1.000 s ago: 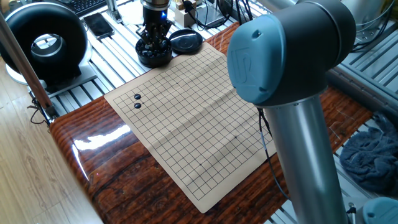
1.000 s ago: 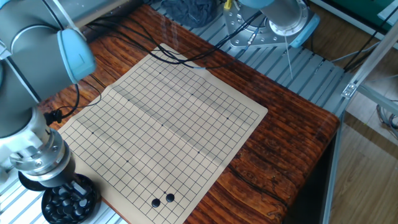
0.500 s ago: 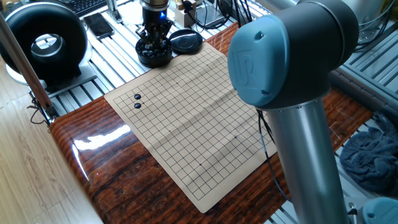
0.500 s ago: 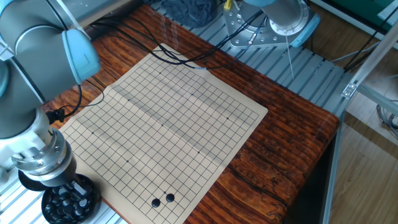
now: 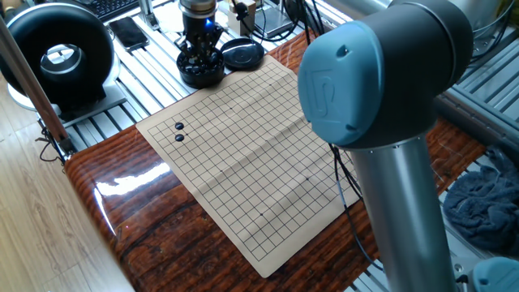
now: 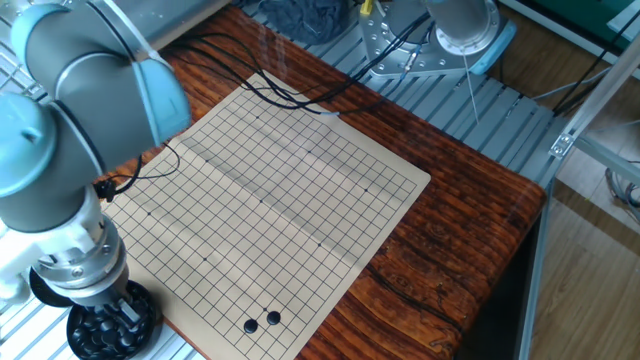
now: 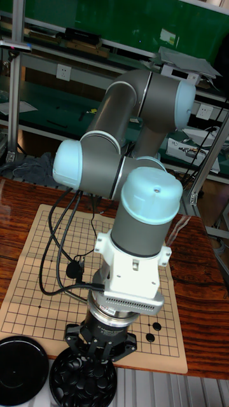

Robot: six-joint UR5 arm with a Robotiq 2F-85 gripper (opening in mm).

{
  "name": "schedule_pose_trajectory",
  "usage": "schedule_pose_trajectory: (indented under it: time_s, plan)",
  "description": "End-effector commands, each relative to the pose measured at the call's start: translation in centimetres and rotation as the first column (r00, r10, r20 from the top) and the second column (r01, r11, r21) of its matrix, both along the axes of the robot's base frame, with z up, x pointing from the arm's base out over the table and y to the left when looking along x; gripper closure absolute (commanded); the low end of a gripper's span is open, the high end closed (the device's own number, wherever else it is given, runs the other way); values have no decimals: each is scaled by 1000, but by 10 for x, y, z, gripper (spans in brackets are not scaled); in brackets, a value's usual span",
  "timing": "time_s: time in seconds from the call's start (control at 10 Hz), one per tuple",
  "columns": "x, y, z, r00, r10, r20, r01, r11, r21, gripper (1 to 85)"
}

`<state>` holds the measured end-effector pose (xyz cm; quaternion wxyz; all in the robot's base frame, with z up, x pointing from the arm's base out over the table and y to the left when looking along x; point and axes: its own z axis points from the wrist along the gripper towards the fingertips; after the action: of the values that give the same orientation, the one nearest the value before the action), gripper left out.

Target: Play the first move as black on the 3-4 point in the upper right corner of the Go board

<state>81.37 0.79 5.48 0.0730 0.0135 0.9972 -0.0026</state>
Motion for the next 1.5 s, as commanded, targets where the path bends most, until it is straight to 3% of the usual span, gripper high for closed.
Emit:
schedule_pose_trajectory:
  time_s: [0.0,0.2,0.8,1.4]
  plan:
    - [2,10,4,1000,14,21,-14,1000,23,637]
    - [1,16,4,999,30,19,-31,999,41,607]
    - [-9,15,-2,998,24,-64,-26,1000,-15,600]
    - [-8,8,-7,996,29,-79,-33,998,-48,607]
